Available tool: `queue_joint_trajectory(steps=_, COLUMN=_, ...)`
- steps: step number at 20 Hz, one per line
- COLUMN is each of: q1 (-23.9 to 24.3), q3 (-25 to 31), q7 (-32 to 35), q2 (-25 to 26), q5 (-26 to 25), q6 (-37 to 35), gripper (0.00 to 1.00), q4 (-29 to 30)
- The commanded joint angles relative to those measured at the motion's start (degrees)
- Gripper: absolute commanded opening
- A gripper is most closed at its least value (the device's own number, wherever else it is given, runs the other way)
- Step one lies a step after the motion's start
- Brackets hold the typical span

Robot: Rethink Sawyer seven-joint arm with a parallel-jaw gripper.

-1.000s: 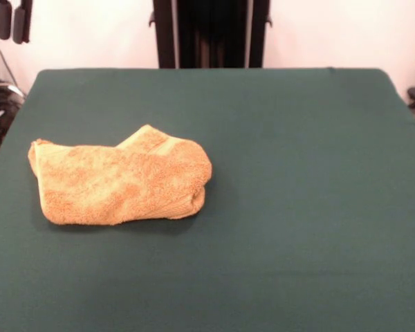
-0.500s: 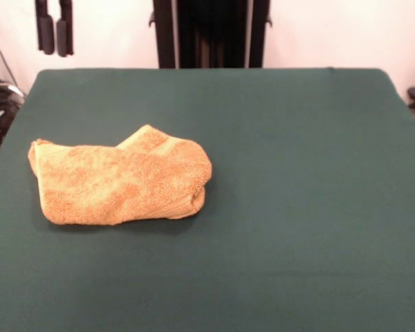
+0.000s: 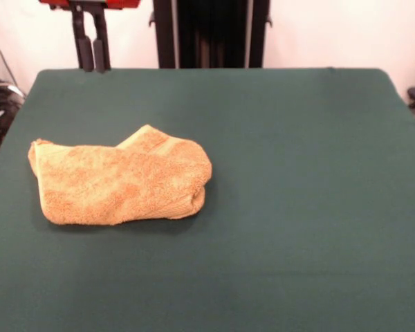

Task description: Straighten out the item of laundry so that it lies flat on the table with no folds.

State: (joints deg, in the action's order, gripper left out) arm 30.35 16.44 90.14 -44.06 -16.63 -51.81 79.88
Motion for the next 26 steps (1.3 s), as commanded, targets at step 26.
queue_joint_trajectory(steps=26, q1=-3.0, q3=5.4, q7=-3.7, q2=15.8, q5=-8.0, q6=7.3, gripper=0.00, q4=5.5)
